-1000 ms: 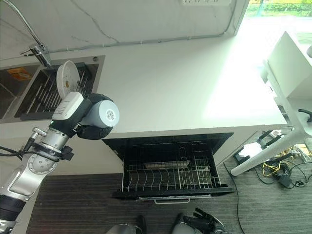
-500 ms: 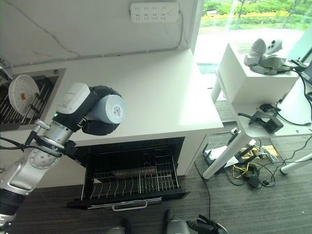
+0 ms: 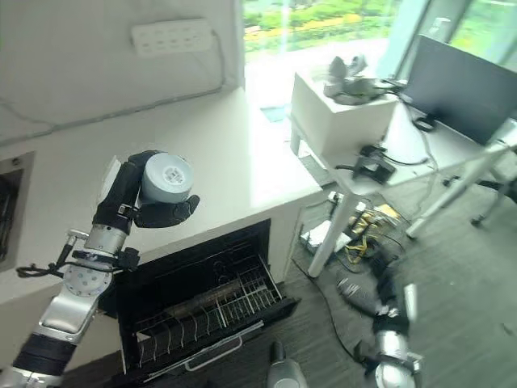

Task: Place the dishes in the dishwasher.

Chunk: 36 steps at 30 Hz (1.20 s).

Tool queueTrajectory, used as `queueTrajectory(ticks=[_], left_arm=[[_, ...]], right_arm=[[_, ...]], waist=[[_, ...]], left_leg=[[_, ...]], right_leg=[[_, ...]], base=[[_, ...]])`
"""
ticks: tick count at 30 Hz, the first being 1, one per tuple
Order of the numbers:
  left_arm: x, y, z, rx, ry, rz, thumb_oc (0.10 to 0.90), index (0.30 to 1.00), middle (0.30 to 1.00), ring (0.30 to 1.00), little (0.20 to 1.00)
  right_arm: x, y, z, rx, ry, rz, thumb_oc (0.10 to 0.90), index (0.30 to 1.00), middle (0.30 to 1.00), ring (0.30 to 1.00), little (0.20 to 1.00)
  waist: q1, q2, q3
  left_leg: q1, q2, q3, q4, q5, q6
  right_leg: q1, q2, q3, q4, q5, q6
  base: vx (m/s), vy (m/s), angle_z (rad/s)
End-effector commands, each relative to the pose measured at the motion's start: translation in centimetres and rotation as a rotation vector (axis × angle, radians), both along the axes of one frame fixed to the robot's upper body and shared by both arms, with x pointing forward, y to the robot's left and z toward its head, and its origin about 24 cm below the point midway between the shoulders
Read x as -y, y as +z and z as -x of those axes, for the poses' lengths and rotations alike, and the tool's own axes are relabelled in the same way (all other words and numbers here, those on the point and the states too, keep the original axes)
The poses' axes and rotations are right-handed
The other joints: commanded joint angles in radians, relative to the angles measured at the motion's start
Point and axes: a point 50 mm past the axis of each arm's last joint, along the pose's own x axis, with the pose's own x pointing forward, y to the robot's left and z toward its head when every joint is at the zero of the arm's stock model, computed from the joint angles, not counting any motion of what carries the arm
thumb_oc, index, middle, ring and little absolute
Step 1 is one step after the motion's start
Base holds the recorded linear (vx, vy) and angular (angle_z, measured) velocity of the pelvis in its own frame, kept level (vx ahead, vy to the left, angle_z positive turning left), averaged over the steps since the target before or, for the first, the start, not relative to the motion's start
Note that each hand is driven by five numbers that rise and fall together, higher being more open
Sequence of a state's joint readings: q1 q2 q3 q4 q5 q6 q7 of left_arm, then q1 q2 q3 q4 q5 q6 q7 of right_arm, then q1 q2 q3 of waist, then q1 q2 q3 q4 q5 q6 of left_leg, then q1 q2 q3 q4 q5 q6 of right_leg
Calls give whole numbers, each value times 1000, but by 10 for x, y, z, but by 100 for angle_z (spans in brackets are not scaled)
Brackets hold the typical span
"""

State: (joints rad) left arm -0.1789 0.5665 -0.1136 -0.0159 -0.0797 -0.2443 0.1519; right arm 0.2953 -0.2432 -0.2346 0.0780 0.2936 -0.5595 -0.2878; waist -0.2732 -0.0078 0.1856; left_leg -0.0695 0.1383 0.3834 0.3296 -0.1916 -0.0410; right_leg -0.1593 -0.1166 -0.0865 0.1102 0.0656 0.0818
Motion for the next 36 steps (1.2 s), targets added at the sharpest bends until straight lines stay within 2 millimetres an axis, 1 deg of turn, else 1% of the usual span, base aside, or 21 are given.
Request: queueTrajectory(ticks=[1, 2, 3, 4, 5, 7, 8, 9, 10, 11, 12, 13, 14, 17, 19, 23, 25, 26, 30, 33, 36], left_arm=[[-5, 55, -4, 328, 24, 209, 400, 300, 300, 300, 300], [-3, 52, -5, 327, 28, 249, 400, 300, 300, 300, 300], [-3, 49, 0, 331, 47, 282, 400, 300, 300, 300, 300], [-1, 45, 1, 322, 45, 299, 400, 300, 300, 300, 300], [2, 45, 0, 316, 51, 346, 400, 300, 300, 300, 300], [8, 42, -2, 302, 45, 392, 400, 300, 300, 300, 300], [12, 41, -2, 296, 31, 431, 400, 300, 300, 300, 300], [20, 40, -2, 303, 15, 469, 400, 300, 300, 300, 300], [24, 41, -1, 310, -1, 475, 400, 300, 300, 300, 300], [30, 43, 3, 341, -12, 491, 400, 300, 300, 300, 300], [35, 45, 7, 391, 19, 478, 400, 300, 300, 300, 300], [40, 45, 13, 432, 32, 451, 400, 300, 300, 300, 300], [46, 44, 13, 470, 52, 409, 400, 300, 300, 300, 300], [58, 47, 17, 582, 66, 310, 400, 300, 300, 300, 300], [64, 49, 21, 673, 106, 244, 400, 300, 300, 300, 300], [72, 47, 23, 713, 124, 238, 400, 300, 300, 300, 300], [77, 47, 21, 735, 132, 232, 400, 300, 300, 300, 300], [83, 47, 21, 757, 135, 223, 400, 300, 300, 300, 300], [90, 43, 24, 694, 71, 278, 400, 300, 300, 300, 300], [94, 30, 24, 639, 55, 255, 400, 300, 300, 300, 300], [96, 23, 22, 612, 59, 234, 400, 300, 300, 300, 300]], right_arm=[[9, 29, -3, 181, -124, 294, 800, 900, 900, 900, 900], [3, 48, -6, 262, -107, 362, 800, 900, 900, 900, 900], [-2, 62, -8, 331, -86, 393, 800, 900, 900, 900, 900], [-5, 70, -11, 364, -65, 405, 800, 900, 900, 900, 900], [-9, 82, -12, 432, -10, 410, 800, 900, 900, 900, 900], [-17, 99, -16, 512, 82, 410, 800, 900, 900, 900, 900], [-27, 111, -20, 553, 189, 422, 800, 900, 900, 900, 900], [-41, 124, -28, 565, 353, 437, 800, 900, 900, 900, 900], [-46, 128, -31, 572, 406, 431, 800, 900, 900, 900, 900], [-58, 136, -37, 579, 531, 424, 800, 900, 900, 900, 900], [-73, 142, -42, 578, 652, 438, 800, 900, 900, 900, 900], [-84, 146, -48, 565, 749, 436, 800, 900, 900, 900, 900], [-93, 147, -53, 547, 813, 424, 800, 900, 900, 900, 900], [-108, 147, -62, 507, 965, 357, 800, 900, 900, 900, 900], [-124, 148, -67, 480, 1058, 349, 800, 900, 900, 900, 900], [-142, 149, -76, 451, 1095, 323, 800, 900, 900, 900, 900], [-148, 150, -78, 436, 1101, 318, 800, 900, 900, 900, 900], [-153, 151, -82, 431, 1116, 289, 800, 900, 900, 900, 900], [-162, 156, -83, 450, 1149, 274, 800, 900, 900, 900, 900], [-171, 166, -80, 469, 1223, 303, 800, 900, 900, 900, 900], [-176, 169, -80, 489, 1224, 282, 800, 900, 900, 900, 900]], waist=[[24, 42, -52], [20, 41, -52], [23, 40, -51], [24, 38, -52], [24, 37, -55], [26, 33, -59], [32, 29, -61], [41, 25, -65], [45, 23, -65], [56, 18, -68], [68, 12, -69], [84, 6, -71], [95, 0, -74], [117, -10, -80], [145, -19, -86], [179, -26, -91], [185, -27, -94], [192, -29, -94], [211, -34, -89], [230, -42, -86], [241, -43, -86]], left_leg=[[44, 30, -67, -30, -89, -2], [59, 31, -46, -30, -93, 2], [65, 33, -35, -30, -90, -3], [73, 33, -24, -30, -93, 2], [84, 33, -8, -30, -95, 6], [95, 31, 4, -30, -97, 8], [99, 27, 5, -30, -99, 9], [100, 21, -2, -30, -101, 11], [98, 20, -5, -30, -100, 11], [94, 20, -14, -30, -97, 7], [91, 20, -24, -30, -95, 2], [87, 21, -35, -30, -90, -6], [87, 20, -39, -30, -92, -3], [82, 22, -53, -30, -89, -6], [66, 15, -72, -30, -85, -5], [42, 5, -111, -30, -87, -8], [35, 5, -123, -30, -88, -8], [28, 5, -134, -30, -86, -11], [22, 2, -152, -30, -86, -12], [21, 0, -156, -30, -87, -12], [22, -4, -165, -30, -88, -8]], right_leg=[[10, -80, 13, 190, -241, 124], [13, -88, 7, 190, -239, 126], [11, -94, 1, 190, -234, 128], [12, -99, -6, 190, -233, 127], [15, -105, -13, 190, -233, 126], [15, -110, -14, 190, -231, 124], [16, -112, -14, 190, -230, 123], [17, -111, -12, 190, -232, 120], [16, -111, -12, 190, -232, 119], [17, -109, -14, 190, -232, 117], [21, -108, -19, 190, -233, 113], [24, -106, -23, 190, -232, 111], [31, -110, -35, 190, -234, 110], [40, -113, -55, 190, -236, 107], [39, -118, -69, 190, -233, 105], [43, -118, -79, 190, -235, 104], [48, -121, -87, 190, -236, 105], [50, -121, -92, 190, -237, 105], [58, -122, -101, 190, -239, 103], [68, -125, -112, 190, -242, 100], [74, -126, -112, 190, -241, 101]], base=[[47, 127, -85], [31, 94, -99], [21, 69, -116], [21, 60, -121], [18, 46, -97], [-4, 43, -29], [-43, 35, 1], [-54, 22, -4], [-72, 5, -2], [-61, -5, 5], [-41, -15, 22], [-8, -22, 23], [14, -34, 27], [40, -50, 41], [34, -46, 27], [39, -29, 22], [35, -28, 23], [29, -33, 20], [23, -22, 20], [47, -34, 15], [82, -26, 11]])
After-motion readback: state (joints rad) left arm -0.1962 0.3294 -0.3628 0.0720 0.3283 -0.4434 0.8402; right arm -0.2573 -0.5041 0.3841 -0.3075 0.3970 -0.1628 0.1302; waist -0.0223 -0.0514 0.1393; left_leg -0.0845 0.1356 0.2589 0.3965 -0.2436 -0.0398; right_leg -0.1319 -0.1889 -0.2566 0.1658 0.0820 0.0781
